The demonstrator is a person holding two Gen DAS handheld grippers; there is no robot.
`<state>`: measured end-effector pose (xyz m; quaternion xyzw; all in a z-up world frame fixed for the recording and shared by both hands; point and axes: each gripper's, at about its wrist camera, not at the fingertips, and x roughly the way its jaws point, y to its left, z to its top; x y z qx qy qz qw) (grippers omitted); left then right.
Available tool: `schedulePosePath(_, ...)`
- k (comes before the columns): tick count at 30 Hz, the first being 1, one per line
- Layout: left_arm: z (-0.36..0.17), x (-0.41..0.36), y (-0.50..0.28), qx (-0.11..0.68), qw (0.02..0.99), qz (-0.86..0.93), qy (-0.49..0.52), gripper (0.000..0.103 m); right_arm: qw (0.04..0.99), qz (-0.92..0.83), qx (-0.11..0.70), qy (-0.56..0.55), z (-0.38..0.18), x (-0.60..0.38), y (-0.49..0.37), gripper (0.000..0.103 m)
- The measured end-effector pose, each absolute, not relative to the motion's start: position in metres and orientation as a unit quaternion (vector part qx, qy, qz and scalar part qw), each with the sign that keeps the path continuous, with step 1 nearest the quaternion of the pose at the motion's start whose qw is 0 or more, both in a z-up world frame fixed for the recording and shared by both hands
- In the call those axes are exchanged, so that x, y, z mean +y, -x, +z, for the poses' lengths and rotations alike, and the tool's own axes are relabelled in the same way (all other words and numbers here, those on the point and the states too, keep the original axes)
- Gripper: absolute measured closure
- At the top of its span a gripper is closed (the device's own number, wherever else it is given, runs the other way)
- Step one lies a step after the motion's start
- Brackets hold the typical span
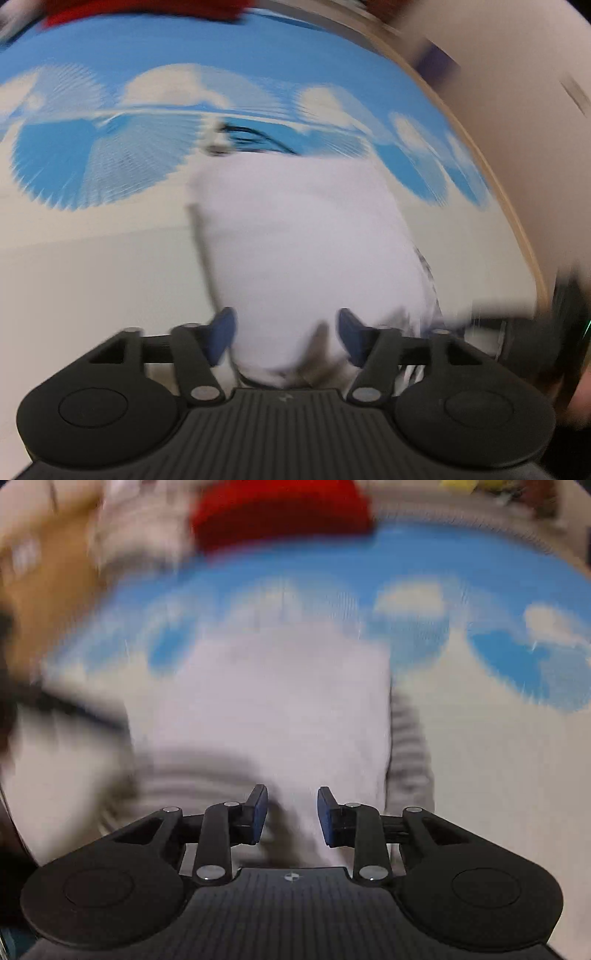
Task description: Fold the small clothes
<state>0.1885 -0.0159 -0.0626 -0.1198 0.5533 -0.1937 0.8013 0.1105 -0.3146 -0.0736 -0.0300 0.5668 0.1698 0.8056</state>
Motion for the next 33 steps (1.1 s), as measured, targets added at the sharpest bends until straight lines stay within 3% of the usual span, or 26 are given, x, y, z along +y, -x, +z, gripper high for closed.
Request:
schedulePosePath(1, -0.068, -0.012, -0.195, 0.559, 0.798, -0.177, 0.137, 0.020, 0.795, 0.162, 0.583, 0.050, -0.084, -0.314, -0.110, 0.056)
schedulePosePath(2, -0.076, -0.010, -0.199, 0.567, 0.792, -0.169, 0.150, 0.020, 0.797, 0.161, 0.579, 0.059, -0.085, -0.314, -0.111, 0.053)
schedulePosePath(9, -0.124, 0.002, -0.217, 0.575, 0.760, -0.144, 0.268, 0.014, 0.840, 0.137, 0.526, 0.004, -0.059, -0.337, -0.114, 0.053)
schedulePosePath(12, -0.131, 0.002, -0.223, 0.552, 0.759, -0.160, 0.306, 0.013, 0.863, 0.080, 0.498, -0.026, -0.061, -0.352, -0.127, 0.047)
schedulePosePath(16, -0.150, -0.008, -0.236, 0.552, 0.750, -0.172, 0.321, 0.012, 0.841, 0.060, 0.535, -0.061, -0.091, -0.366, -0.150, 0.038)
schedulePosePath(18, -0.158, -0.011, -0.242, 0.547, 0.751, -0.177, 0.323, 0.014, 0.824, 0.053, 0.555, -0.097, -0.108, -0.373, -0.160, 0.035)
schedulePosePath(21, -0.160, -0.021, -0.252, 0.538, 0.767, -0.196, 0.289, 0.029, 0.815, 0.045, 0.561, -0.141, -0.113, -0.373, -0.165, 0.035)
schedulePosePath(23, -0.153, -0.026, -0.259, 0.533, 0.776, -0.210, 0.263, 0.045, 0.818, 0.045, 0.554, -0.151, -0.113, -0.373, -0.170, 0.043)
schedulePosePath(25, -0.145, -0.027, -0.266, 0.521, 0.784, -0.223, 0.253, 0.056, 0.817, 0.055, 0.548, -0.174, -0.114, -0.370, -0.174, 0.078)
schedulePosePath(27, -0.129, -0.027, -0.272, 0.493, 0.804, -0.238, 0.231, 0.059, 0.819, 0.053, 0.540, -0.186, -0.114, -0.365, -0.179, 0.092)
schedulePosePath(33, -0.080, -0.012, -0.287, 0.400, 0.872, -0.222, 0.176, 0.058, 0.859, 0.065, 0.469, -0.196, -0.100, -0.344, -0.197, 0.098)
